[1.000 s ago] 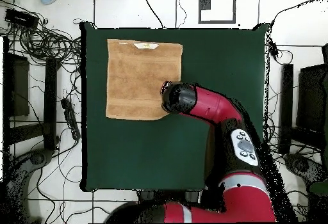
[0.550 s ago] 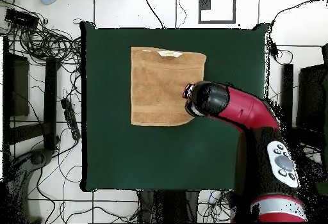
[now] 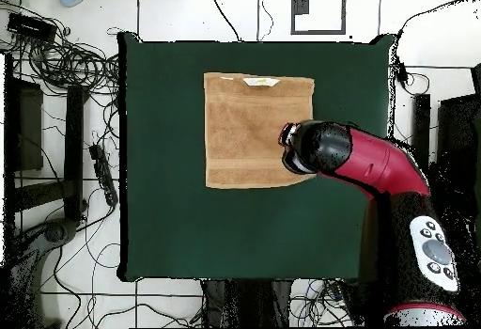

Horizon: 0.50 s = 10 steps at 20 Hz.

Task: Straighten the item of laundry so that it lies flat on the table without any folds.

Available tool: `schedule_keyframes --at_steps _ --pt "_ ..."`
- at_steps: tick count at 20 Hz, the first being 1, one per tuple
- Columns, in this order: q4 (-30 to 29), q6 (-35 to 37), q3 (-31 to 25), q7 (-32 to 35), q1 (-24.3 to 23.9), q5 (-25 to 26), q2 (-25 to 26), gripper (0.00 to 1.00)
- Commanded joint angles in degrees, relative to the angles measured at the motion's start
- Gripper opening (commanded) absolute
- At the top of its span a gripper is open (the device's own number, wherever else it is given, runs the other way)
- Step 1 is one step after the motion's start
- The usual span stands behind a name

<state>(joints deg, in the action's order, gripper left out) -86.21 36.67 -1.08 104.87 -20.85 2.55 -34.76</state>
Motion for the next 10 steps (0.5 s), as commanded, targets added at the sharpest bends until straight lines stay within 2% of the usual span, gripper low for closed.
schedule_keyframes --at_steps 1,10 --pt "-5.66 0.64 -9.0 -2.59 -0.75 0.48 1.51 1.0" --pt "-3.49 2.73 -8.51 -3.18 -0.16 1.74 1.82 1.0"
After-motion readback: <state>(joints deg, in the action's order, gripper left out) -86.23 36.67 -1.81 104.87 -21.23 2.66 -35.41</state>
